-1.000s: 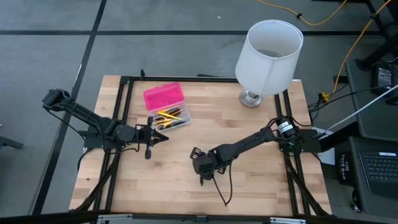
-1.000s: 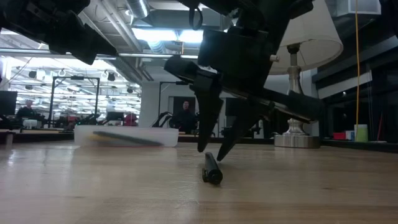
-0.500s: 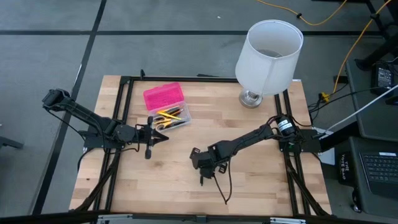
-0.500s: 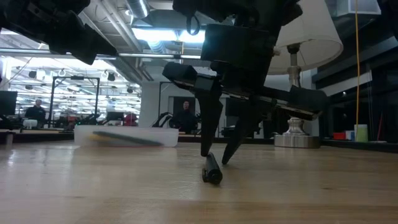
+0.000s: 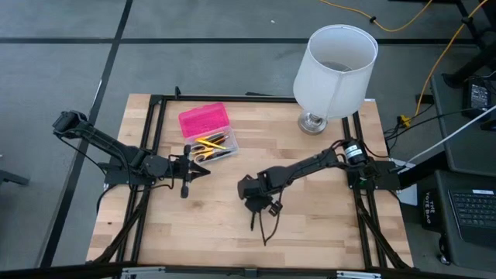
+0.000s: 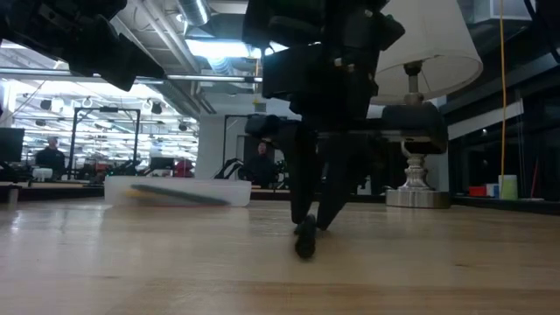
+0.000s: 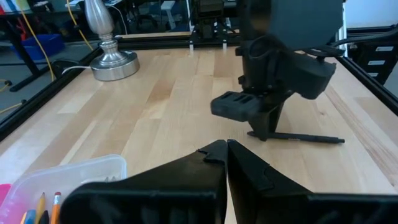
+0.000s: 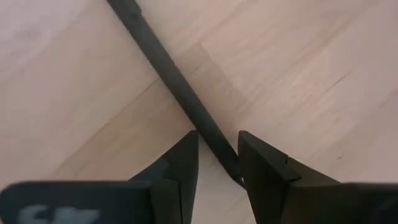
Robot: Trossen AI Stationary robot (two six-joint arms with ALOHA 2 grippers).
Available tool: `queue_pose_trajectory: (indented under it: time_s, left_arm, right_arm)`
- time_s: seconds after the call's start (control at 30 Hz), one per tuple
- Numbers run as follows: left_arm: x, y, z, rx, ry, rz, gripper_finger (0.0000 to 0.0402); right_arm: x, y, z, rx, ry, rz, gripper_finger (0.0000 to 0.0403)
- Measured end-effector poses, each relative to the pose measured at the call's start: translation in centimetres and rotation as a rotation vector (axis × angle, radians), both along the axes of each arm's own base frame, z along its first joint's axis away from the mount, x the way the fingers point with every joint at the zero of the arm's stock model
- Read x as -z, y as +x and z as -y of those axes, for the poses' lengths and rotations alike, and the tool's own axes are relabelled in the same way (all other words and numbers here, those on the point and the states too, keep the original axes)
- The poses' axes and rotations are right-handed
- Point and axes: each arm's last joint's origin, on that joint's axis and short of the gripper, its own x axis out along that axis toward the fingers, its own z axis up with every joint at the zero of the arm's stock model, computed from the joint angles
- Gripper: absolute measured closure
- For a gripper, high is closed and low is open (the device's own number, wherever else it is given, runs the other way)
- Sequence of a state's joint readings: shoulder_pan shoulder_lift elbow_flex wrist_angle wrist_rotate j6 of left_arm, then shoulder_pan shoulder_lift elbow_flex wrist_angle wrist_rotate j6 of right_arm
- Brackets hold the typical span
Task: Pick & place school supplies into a supply box
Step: Put the black pen into the pink supply box
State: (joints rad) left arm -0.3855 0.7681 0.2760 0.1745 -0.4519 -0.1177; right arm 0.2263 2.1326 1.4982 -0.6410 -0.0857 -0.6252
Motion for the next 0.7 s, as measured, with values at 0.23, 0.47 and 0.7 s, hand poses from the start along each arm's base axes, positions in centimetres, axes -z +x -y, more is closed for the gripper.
queue_pose_trajectory:
  time_s: [0.23, 0.47, 0.7]
  left_arm:
    - [0.00, 0.00, 0.00, 0.000, 0.000, 0.000, 0.0396]
    - [0.00, 0.00, -0.01, -0.002, 0.001, 0.000, 0.0396]
    - [0.00, 0.00, -0.01, -0.003, 0.001, 0.001, 0.0396]
  right_arm:
    - [0.01, -0.10, 0.01, 0.006, 0.048, -0.024, 0.0294]
    - [0.31, -0.21, -0.01, 0.101, 0.074, -0.064, 0.0341]
    - [0.81, -0.16, -0.02, 0.109, 0.074, -0.080, 0.0357]
